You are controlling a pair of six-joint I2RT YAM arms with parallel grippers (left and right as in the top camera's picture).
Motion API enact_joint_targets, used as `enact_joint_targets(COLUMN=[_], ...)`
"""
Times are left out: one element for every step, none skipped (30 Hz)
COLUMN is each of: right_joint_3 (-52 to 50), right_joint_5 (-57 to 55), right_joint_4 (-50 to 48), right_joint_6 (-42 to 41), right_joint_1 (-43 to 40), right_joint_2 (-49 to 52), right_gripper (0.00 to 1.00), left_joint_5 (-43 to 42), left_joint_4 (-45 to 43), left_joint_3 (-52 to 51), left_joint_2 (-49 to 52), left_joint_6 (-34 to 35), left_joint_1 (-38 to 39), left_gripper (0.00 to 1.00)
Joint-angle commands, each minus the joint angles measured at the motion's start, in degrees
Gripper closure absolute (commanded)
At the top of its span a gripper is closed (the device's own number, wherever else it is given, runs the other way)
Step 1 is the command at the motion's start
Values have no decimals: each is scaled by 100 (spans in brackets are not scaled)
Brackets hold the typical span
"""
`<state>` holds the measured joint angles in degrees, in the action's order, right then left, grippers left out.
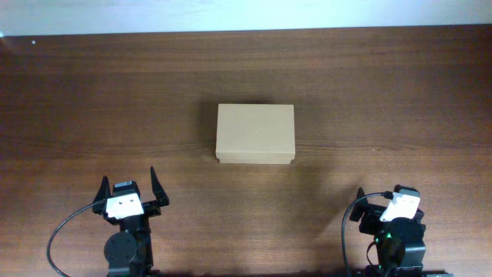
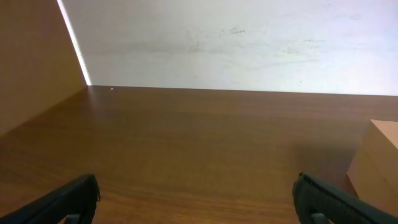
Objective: Pack container
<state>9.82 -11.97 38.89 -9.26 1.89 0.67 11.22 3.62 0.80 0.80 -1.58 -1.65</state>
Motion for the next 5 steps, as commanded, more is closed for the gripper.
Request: enact_joint_targets(right_joint_3=[-50, -50, -50, -50, -50], right_joint_5=[-31, -33, -31, -31, -33], right_joint_4=[-15, -17, -17, -17, -17], right_joint_6=[-46, -46, -46, -46, -46], right_joint_1=[-46, -46, -46, -46, -46], right_joint_2=[-48, -48, -48, -48, -48], right_gripper=[1, 1, 1, 1, 1], left_joint_5=[42, 42, 42, 42, 42], left_joint_4=[-7, -7, -7, -7, -7], left_joint_3=[-28, -28, -28, -28, -28], left_joint_2=[-50, -50, -50, -50, -50], left_joint_6=[-68, -66, -66, -66, -68], left_joint_1=[-28, -28, -28, -28, -28], left_gripper=[1, 1, 1, 1, 1])
